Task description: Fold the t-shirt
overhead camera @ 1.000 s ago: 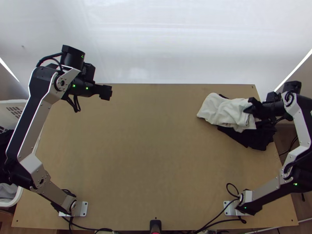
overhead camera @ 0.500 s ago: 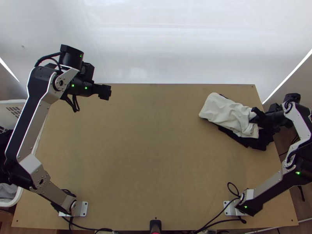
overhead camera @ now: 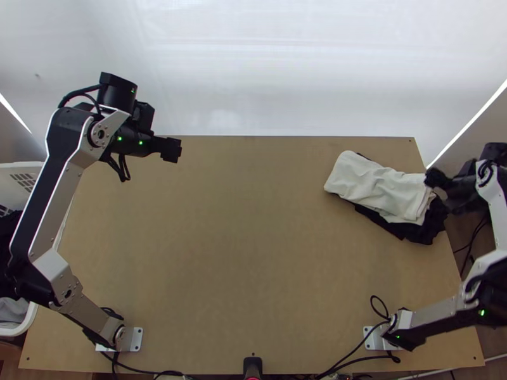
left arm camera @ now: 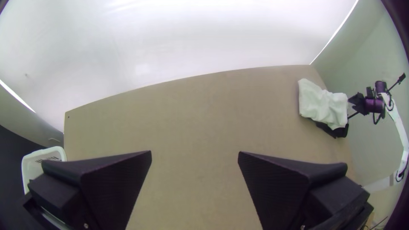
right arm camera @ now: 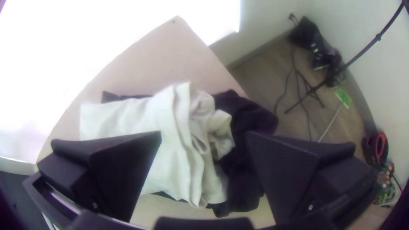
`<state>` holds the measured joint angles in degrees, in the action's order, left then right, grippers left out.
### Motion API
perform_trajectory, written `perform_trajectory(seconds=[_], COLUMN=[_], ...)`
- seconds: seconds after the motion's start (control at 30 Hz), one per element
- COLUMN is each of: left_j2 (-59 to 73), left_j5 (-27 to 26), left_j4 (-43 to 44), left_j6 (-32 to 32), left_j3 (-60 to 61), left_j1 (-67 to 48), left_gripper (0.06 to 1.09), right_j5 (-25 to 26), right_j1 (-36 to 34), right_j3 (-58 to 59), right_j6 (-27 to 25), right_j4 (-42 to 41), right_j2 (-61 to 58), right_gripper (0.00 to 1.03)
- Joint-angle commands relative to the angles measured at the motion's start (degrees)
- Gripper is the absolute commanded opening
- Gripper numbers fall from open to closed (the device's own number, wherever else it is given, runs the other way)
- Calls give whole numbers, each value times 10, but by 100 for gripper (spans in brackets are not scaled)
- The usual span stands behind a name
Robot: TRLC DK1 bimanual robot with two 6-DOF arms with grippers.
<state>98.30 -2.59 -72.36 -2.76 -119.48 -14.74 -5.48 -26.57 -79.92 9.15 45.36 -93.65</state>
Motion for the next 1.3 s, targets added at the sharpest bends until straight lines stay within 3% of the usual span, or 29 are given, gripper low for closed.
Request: perform_trajectory(seconds=[0.0,0.1,0.17,0.23,0.63,0.9,1.03,1.2,1.27], left_j2=[2,1,0,0,-7,-7,-4,-4,-6], left_j5=[0,0,0,0,0,0,0,0,0], left_j4=[0,-2,-4,-5,-16,-15,-15,-16,-17], left_j6=[0,0,0,0,6,7,7,7,7], left_j3=[-1,0,0,2,2,-5,-12,-18,-18], left_j1=[-3,-4,-3,-3,8,8,6,6,6], left_gripper=[104,104,104,104,104,104,104,104,104], right_j5=[20,4,-82,-132,-132,-30,-23,-33,-34], right_j1=[63,97,100,95,19,-30,-36,-5,5], right_j3=[-4,-22,-42,-65,-107,-96,-96,-68,-52], right_j6=[1,4,34,52,78,79,64,18,9], right_j4=[-41,-42,-40,-30,-25,13,38,38,52], right_j2=[62,64,40,1,-163,-162,-119,25,76], right_gripper=[91,87,87,87,87,87,88,87,82])
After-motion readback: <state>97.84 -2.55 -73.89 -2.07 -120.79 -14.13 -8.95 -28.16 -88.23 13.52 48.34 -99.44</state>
